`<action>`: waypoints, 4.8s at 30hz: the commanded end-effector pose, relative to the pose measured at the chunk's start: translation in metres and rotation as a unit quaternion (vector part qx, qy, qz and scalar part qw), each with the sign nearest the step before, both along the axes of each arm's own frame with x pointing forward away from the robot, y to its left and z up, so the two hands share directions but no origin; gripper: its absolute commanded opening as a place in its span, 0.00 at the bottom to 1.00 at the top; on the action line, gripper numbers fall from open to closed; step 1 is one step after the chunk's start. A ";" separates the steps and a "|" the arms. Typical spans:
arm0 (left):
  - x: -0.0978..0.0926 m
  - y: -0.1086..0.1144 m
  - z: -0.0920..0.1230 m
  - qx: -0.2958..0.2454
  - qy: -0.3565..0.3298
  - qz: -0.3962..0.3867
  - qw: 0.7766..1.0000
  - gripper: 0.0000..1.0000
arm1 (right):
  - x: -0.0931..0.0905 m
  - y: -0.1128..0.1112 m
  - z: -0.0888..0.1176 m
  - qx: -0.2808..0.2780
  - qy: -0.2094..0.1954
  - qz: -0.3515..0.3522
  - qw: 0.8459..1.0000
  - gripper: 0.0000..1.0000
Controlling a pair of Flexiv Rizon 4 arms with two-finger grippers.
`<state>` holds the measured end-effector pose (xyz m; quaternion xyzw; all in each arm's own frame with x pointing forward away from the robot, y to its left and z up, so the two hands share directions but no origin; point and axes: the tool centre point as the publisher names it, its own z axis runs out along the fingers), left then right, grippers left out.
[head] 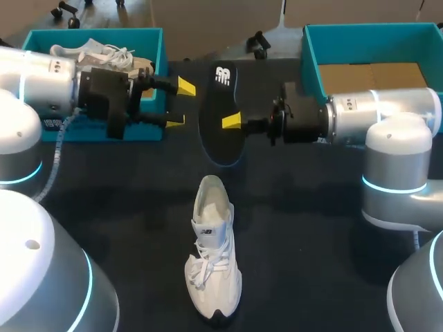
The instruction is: Take the shoe out of the shoebox, open the shoe tongue, remove and reinsert the insole, then place the shoe into the shoebox
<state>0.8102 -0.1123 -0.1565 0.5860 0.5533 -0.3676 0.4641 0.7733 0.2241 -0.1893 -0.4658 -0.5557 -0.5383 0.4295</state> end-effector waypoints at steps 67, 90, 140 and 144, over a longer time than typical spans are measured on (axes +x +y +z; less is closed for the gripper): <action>-0.113 0.034 -0.081 0.255 0.531 0.408 0.697 1.00 | 0.011 -0.021 -0.038 -0.132 -0.209 0.022 0.969 0.00; -0.129 0.055 -0.129 0.231 0.535 0.486 0.652 1.00 | 0.010 0.006 -0.047 -0.111 -0.273 0.009 0.956 0.00; -0.132 0.046 -0.191 0.211 0.572 0.439 0.660 1.00 | -0.007 0.032 -0.076 -0.048 -0.313 -0.019 0.948 0.00; -0.130 0.048 -0.192 0.204 0.571 0.444 0.660 1.00 | -0.010 0.032 -0.077 -0.040 -0.317 -0.033 0.947 0.00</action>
